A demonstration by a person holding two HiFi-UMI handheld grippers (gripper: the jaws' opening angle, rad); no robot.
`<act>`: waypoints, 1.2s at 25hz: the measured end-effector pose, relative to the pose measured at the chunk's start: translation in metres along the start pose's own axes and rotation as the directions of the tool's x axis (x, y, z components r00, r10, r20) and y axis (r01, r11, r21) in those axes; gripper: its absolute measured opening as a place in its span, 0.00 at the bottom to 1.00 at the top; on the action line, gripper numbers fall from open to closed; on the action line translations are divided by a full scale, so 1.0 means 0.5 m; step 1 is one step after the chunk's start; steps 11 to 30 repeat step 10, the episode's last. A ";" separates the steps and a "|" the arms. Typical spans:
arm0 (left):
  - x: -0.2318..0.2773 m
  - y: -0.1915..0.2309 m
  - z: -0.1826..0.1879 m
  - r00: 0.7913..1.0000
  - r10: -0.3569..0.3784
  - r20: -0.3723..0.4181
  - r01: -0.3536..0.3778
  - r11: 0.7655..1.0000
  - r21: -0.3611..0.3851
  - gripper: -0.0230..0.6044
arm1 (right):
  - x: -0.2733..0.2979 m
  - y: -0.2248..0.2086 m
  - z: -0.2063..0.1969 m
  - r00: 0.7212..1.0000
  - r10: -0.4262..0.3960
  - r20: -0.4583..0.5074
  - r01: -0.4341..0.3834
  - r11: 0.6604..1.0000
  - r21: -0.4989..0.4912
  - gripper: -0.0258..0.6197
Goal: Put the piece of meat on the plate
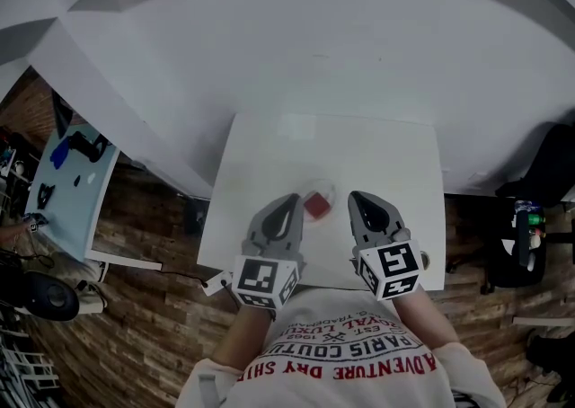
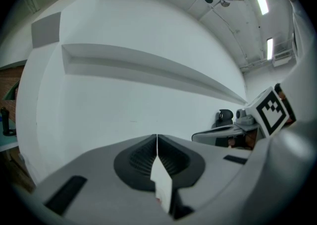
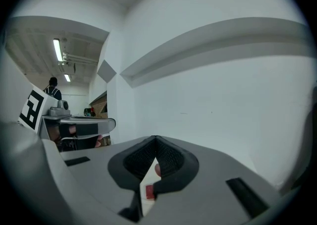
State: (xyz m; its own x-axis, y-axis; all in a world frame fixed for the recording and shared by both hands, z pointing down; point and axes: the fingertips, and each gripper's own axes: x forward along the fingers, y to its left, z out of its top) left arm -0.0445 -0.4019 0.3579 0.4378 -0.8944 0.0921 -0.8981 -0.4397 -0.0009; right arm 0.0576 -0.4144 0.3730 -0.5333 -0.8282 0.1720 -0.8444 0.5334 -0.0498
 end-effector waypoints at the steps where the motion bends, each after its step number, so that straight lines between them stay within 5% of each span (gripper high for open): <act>1: 0.000 0.000 -0.003 1.000 0.002 -0.004 -0.002 1.000 -0.002 0.05 | -0.001 0.003 0.001 1.000 0.005 0.001 -0.005 1.000 -0.012 0.06; 30: -0.001 -0.007 -0.013 1.000 0.001 -0.015 -0.001 1.000 -0.015 0.05 | -0.014 0.005 -0.009 1.000 -0.009 -0.012 0.008 0.998 -0.059 0.06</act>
